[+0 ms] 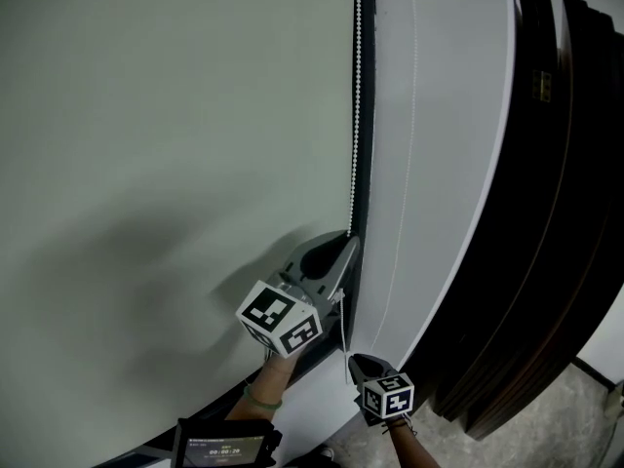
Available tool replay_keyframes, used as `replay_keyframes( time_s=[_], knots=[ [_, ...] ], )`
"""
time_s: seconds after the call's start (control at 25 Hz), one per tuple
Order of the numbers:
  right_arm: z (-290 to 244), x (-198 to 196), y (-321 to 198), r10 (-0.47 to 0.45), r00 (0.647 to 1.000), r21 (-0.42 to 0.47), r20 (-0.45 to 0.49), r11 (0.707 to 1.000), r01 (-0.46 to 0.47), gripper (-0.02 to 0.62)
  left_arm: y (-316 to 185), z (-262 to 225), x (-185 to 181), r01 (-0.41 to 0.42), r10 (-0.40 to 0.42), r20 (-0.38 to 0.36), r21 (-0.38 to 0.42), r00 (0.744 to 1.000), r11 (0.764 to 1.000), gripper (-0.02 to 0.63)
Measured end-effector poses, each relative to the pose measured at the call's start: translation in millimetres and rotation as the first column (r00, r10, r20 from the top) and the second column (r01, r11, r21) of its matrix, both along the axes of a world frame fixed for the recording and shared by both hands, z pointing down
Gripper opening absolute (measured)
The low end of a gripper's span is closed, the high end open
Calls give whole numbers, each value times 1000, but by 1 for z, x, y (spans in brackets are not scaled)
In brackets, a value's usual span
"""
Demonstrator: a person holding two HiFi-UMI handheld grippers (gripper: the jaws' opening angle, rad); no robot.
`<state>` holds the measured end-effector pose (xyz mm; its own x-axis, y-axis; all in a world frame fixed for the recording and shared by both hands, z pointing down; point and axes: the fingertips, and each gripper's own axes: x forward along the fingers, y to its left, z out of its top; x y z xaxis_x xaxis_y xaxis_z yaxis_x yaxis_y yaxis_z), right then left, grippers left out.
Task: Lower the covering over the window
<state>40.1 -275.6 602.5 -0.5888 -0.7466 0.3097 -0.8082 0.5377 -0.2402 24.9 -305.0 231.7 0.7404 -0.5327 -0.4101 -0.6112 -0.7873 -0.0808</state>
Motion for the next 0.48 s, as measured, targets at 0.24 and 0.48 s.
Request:
replay_keyframes(
  time_s=[0.24,0.48],
  knots=[
    [-132,28,-21,19,992,226,125,973,-47,34,-24,110,5,26,-9,81,-209,997,978,11],
    [-275,34,-27,-92,979,444,184,896,0,74,-24,242,15,75,31,232,-436,972,897,11]
  ],
)
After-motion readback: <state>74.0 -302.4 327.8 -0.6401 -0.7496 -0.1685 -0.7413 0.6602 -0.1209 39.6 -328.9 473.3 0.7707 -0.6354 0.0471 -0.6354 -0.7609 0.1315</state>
